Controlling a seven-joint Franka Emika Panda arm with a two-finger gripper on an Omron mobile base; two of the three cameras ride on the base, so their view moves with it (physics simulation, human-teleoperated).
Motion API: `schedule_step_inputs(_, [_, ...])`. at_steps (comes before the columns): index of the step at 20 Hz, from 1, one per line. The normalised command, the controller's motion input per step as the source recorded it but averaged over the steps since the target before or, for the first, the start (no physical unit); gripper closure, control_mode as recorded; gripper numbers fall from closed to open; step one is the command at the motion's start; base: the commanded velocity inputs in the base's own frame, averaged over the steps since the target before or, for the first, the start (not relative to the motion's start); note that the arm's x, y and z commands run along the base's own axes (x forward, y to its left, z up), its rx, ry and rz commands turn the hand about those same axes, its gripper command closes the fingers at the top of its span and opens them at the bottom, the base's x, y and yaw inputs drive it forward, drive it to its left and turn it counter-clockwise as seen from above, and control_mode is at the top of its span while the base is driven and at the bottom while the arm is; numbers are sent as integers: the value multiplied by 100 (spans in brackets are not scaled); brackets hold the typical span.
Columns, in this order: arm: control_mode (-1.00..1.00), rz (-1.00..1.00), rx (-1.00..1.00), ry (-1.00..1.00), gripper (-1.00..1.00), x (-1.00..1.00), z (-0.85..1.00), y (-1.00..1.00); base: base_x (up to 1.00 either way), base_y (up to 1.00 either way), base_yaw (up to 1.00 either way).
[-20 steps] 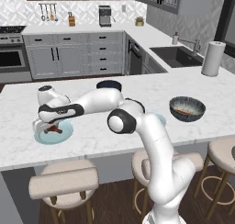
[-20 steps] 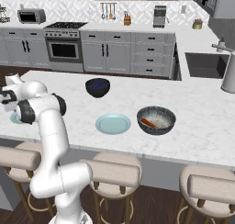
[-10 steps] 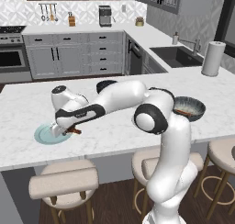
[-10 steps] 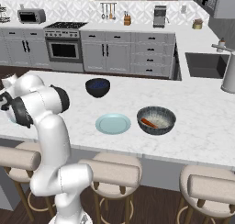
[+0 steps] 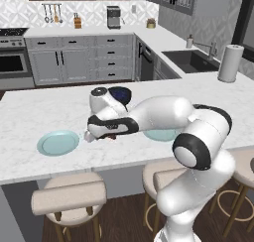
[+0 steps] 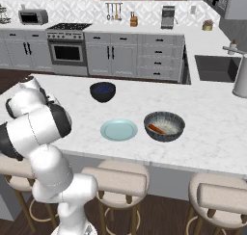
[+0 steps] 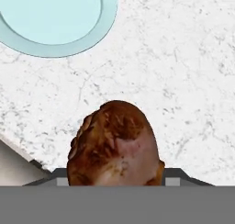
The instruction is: Pick the chicken drumstick and carrot from their plates and place them in the bowl. Then put the bowl in the fridge.
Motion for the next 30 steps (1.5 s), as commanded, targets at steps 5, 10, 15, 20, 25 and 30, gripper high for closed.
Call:
schedule_step_inputs(5, [-100, -13, 0, 5, 100, 0, 31, -100, 0, 0, 0])
schedule_step_inputs(10, [-100, -13, 0, 0, 100, 3, 3, -100, 0, 0, 0])
schedule_step_inputs(15, [-100, -12, 0, 4, 100, 17, 0, -100, 0, 0, 0])
schedule_step_inputs(20, [-100, -9, 0, 5, 100, 23, 0, -100, 0, 0, 0])
schedule_step_inputs(25, [-100, -11, 0, 5, 100, 33, 0, -100, 0, 0, 0])
schedule_step_inputs(30, [-100, -9, 0, 8, 100, 35, 9, -100, 0, 0, 0])
